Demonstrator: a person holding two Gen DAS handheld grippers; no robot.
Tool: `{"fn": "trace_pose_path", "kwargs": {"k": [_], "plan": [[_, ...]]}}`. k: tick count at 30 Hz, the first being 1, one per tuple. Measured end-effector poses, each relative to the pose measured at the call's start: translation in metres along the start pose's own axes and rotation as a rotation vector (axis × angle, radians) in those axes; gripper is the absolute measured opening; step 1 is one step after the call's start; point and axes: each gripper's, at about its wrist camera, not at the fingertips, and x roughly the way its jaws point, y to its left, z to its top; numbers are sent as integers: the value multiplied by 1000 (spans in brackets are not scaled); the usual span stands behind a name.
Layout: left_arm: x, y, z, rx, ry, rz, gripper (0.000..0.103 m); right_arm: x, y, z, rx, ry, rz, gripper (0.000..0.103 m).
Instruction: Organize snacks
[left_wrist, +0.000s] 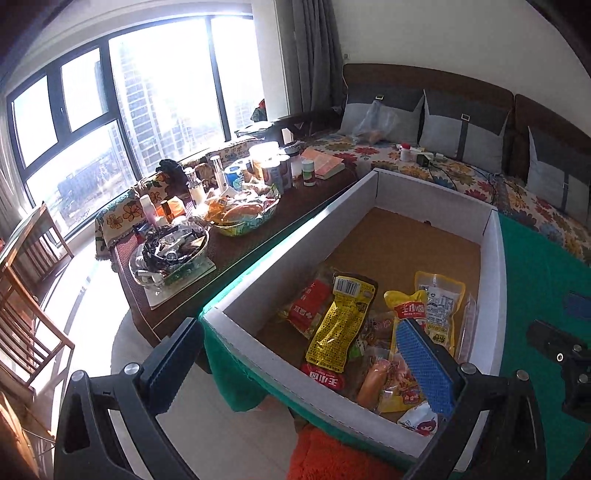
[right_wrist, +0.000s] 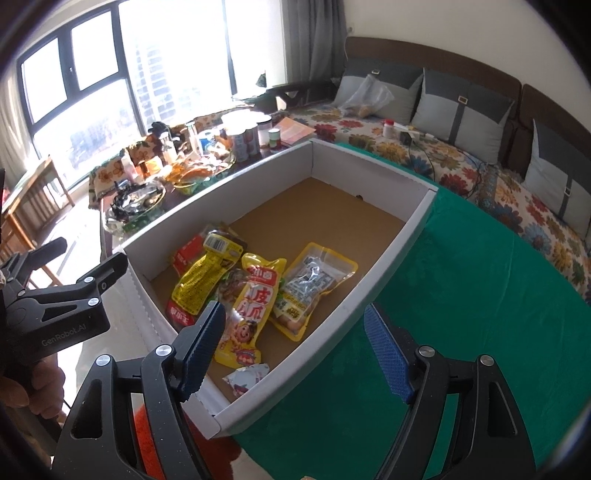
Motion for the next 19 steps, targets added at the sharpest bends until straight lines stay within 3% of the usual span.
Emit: {"fn": "trace_pose_path", "kwargs": {"k": [19], "plan": [[12,3,-4,3,18,-8,103,11,10,3,-10,22,2,81]]}}
